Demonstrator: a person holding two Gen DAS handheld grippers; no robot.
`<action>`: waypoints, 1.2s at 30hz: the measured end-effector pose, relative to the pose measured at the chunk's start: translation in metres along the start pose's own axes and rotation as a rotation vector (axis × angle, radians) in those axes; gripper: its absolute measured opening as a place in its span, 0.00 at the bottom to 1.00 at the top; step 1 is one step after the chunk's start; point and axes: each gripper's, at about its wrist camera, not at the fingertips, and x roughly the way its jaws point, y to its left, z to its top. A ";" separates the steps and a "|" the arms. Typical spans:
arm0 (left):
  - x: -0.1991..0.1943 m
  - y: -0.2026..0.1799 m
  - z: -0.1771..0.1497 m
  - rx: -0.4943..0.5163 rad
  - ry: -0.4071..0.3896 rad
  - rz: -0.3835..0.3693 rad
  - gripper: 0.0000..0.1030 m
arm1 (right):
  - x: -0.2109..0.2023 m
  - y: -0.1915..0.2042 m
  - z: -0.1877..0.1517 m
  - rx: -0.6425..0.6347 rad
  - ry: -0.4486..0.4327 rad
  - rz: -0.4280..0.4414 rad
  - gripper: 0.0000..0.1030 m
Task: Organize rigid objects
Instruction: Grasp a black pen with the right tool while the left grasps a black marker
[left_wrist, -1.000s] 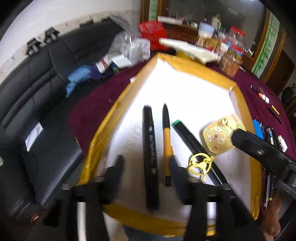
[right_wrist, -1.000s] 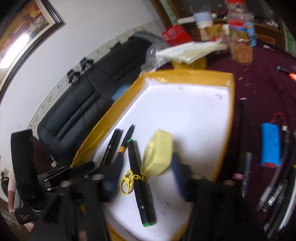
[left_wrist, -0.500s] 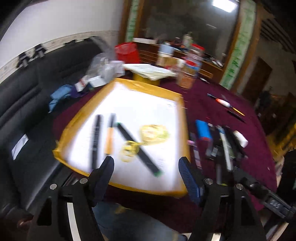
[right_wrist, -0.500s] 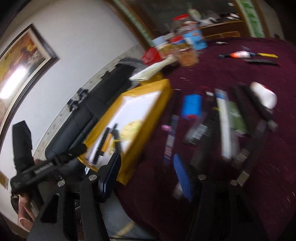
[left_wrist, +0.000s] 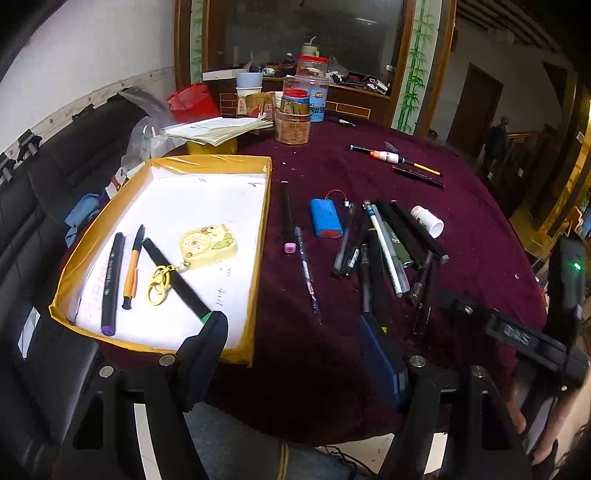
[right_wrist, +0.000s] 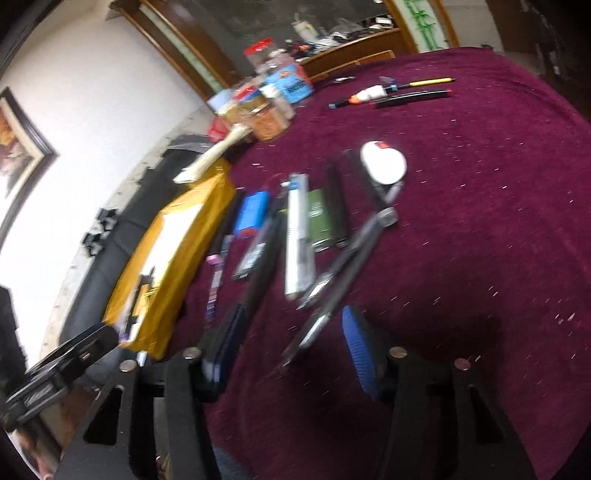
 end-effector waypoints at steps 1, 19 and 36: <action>0.001 -0.001 0.000 0.000 0.003 0.001 0.73 | 0.004 -0.002 0.003 0.004 0.010 -0.022 0.44; 0.019 -0.016 0.005 0.034 0.023 -0.037 0.73 | 0.039 0.009 0.014 -0.121 0.083 -0.414 0.11; 0.090 -0.068 0.030 0.132 0.168 -0.192 0.33 | 0.018 -0.015 -0.002 -0.156 -0.007 -0.414 0.14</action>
